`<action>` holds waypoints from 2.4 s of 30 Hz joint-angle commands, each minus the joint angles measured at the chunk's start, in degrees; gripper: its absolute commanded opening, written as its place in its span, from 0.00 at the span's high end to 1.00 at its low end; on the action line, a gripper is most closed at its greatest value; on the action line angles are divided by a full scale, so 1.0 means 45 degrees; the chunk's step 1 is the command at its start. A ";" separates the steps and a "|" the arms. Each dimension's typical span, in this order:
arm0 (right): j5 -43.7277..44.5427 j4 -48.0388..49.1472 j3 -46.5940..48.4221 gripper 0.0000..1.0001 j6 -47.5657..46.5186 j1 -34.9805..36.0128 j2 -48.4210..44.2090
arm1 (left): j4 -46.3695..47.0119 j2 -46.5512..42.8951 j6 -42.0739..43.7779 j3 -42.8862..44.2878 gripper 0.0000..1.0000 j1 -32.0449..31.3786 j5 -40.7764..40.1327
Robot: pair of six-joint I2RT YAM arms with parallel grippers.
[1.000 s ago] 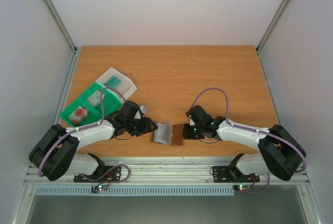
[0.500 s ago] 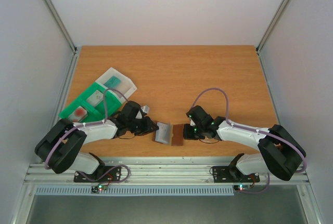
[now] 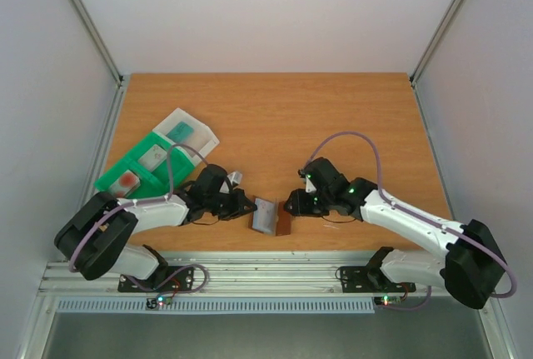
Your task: Take the credit cards out of the card holder
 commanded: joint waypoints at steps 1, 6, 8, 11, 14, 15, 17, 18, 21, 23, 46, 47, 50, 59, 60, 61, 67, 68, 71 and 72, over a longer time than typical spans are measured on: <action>-0.0593 -0.0869 0.1150 0.55 0.0396 0.0436 -0.0521 | 0.1124 -0.0308 -0.0364 -0.0423 0.99 -0.0160 -0.0308; -0.0699 -0.0808 0.1965 0.55 0.0781 0.0818 -0.0122 | 0.1649 -0.0106 -0.0470 -0.0397 1.00 -0.0168 -0.0120; -0.0942 -0.0121 0.1947 0.57 0.1120 0.1118 0.0197 | 0.1763 -0.0130 -0.0545 -0.0430 1.00 -0.0183 -0.0033; -0.0482 0.0725 0.1929 0.59 0.1690 0.1785 0.0822 | 0.1785 -0.0206 -0.0597 -0.0563 1.00 -0.0176 -0.0039; -0.0604 0.1763 0.1976 0.60 0.2064 0.2146 0.1810 | 0.1871 -0.0278 -0.0682 -0.0700 0.99 -0.0176 -0.0077; -0.0698 0.1966 0.2068 0.60 0.2126 0.2214 0.2237 | 0.1904 -0.0284 -0.0702 -0.0723 1.00 -0.0185 -0.0061; -0.0857 0.2163 0.2301 0.61 0.2133 0.2311 0.2970 | 0.1993 -0.0262 -0.0733 -0.0766 1.00 -0.0188 -0.0012; -0.0843 0.2182 0.2379 0.61 0.2125 0.2330 0.3368 | 0.2009 -0.0247 -0.0735 -0.0794 1.00 -0.0188 -0.0011; -0.0263 0.1832 0.2466 0.61 0.2077 0.2338 0.3867 | 0.2199 -0.0274 -0.0798 -0.0936 1.00 -0.0188 -0.0085; 0.0391 0.1079 0.2593 0.62 0.1893 0.2338 0.4006 | 0.2219 -0.0259 -0.0845 -0.0943 0.99 -0.0188 -0.0071; -0.0056 0.3494 0.0235 0.80 0.2325 0.1781 0.4172 | -0.1024 -0.1428 0.0240 -0.0793 0.81 -0.0187 -0.1638; -0.0073 0.3603 0.0168 0.81 0.2349 0.1731 0.4182 | -0.1322 -0.1506 0.0320 -0.0773 0.81 -0.0186 -0.1782; -0.0156 0.3736 0.0080 0.83 0.2323 0.1574 0.4237 | -0.2014 -0.1721 0.0479 -0.0712 0.75 -0.0188 -0.2043; -0.0529 0.4274 -0.0160 0.85 0.2352 0.1303 0.4386 | -0.3191 -0.2641 0.0584 -0.0315 0.62 -0.0186 -0.2107; -0.0564 0.4319 -0.0199 0.86 0.2367 0.1300 0.4424 | -0.2962 -0.2644 0.0609 -0.0301 0.62 -0.0188 -0.1924; -0.0559 0.4346 -0.0223 0.86 0.2389 0.1303 0.4436 | -0.2722 -0.2632 0.0598 -0.0299 0.63 -0.0178 -0.1705; -0.0512 0.4379 -0.0366 0.86 0.2367 0.1303 0.4502 | -0.0839 -0.1990 0.0433 -0.0352 0.82 -0.0207 -0.0699; -0.0501 0.4405 -0.0398 0.87 0.2372 0.1303 0.4502 | -0.0520 -0.1757 0.0405 -0.0340 0.86 -0.0195 -0.0488; -0.0466 0.4477 -0.0543 0.87 0.2389 0.1293 0.4483 | 0.0283 -0.0895 0.0416 -0.0333 0.90 -0.0210 -0.0061; -0.0461 0.4547 -0.0615 0.87 0.2374 0.1297 0.4473 | 0.0404 -0.0651 0.0417 -0.0354 0.90 -0.0198 -0.0057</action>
